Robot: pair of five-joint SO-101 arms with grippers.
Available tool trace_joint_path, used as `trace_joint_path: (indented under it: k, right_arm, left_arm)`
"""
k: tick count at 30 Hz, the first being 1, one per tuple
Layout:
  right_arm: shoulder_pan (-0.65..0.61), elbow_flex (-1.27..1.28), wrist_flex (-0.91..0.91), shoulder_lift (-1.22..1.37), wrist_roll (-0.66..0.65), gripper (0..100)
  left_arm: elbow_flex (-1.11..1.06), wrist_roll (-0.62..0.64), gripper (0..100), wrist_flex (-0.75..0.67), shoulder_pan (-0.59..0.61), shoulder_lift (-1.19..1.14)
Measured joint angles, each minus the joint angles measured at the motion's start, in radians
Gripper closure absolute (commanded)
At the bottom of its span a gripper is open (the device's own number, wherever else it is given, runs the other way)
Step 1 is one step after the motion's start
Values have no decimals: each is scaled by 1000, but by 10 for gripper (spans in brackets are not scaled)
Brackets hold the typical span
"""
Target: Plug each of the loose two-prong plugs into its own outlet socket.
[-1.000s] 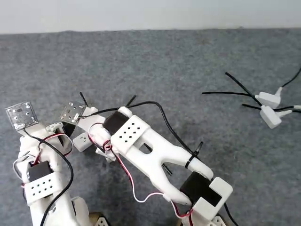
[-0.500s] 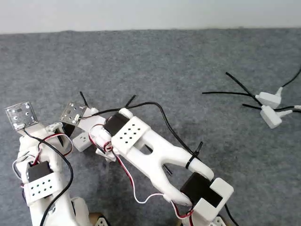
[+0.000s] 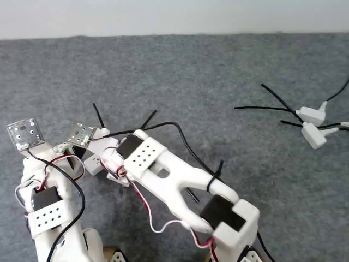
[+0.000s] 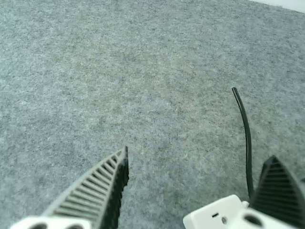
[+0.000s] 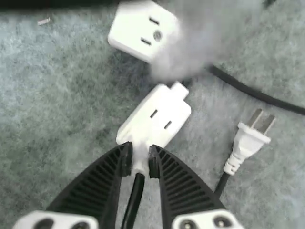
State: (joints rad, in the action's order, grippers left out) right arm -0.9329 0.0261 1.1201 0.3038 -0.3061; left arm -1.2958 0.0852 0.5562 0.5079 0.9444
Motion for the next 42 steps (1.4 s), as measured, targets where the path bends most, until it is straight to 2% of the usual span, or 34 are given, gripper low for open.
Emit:
trace_joint_path:
  k: [4,23,25,28,30,34,42]
  right_arm:
    - [0,-101,40,117,5,990]
    - [2,-132,84,133,3,985]
    - [2,-152,117,135,3,935]
    - [2,-169,146,143,11,761]
    - [3,-173,152,143,21,700]
    - [5,-173,153,147,25,726]
    - [5,-173,144,150,25,706]
  left_arm:
    - [0,0,592,0,0,0]
    - [0,0,592,-18,0,0]
    - [0,0,592,-18,0,0]
    - [0,0,592,-18,0,0]
    - [0,0,592,-18,11,0]
    - [0,20,592,-18,49,0]
    - [0,49,592,-28,87,0]
